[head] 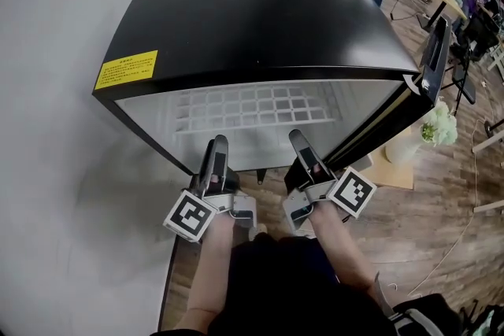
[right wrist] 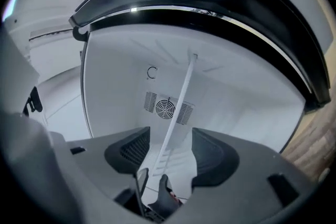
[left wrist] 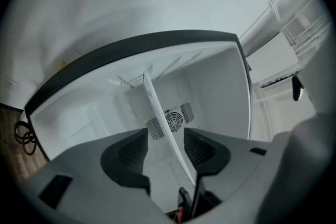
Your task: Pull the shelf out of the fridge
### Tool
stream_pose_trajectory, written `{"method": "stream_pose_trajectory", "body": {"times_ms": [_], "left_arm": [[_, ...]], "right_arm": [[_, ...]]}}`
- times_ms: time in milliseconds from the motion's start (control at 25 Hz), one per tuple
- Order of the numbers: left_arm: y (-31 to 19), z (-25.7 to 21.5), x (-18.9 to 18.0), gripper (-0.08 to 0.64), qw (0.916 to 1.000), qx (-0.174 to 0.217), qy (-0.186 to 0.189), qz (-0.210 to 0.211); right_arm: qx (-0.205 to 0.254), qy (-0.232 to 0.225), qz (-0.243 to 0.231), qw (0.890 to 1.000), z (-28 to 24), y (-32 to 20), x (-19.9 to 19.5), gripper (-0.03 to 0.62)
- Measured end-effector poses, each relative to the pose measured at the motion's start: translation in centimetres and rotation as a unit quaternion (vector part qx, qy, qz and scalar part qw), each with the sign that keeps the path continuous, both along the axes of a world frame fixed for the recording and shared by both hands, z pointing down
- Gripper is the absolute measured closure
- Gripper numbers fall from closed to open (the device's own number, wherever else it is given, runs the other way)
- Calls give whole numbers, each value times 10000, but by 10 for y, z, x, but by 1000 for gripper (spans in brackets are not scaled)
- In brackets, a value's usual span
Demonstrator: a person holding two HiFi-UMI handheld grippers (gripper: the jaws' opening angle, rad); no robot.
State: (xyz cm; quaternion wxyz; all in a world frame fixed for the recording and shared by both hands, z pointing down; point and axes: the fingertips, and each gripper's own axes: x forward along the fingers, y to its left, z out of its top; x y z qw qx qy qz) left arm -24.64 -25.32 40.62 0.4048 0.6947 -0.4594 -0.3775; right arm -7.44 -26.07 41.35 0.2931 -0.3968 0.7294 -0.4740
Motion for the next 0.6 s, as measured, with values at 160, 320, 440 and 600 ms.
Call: {"method": "stream_pose_trajectory", "body": {"times_ms": [160, 320, 440, 600], "left_arm": [[-17, -8, 1, 364, 9999, 121, 26, -57], [-34, -7, -1, 364, 9999, 45, 152, -36], [-45, -6, -6, 364, 9997, -6, 225, -98], [-62, -8, -10, 364, 9994, 18, 319, -127]], "right_arm": [[-85, -160, 296, 9994, -1, -20, 12, 377], [-145, -445, 488, 9977, -2, -42, 16, 377], [-248, -639, 574, 9960, -1, -55, 15, 379], [-364, -724, 684, 9944, 3, -72, 14, 399]]}}
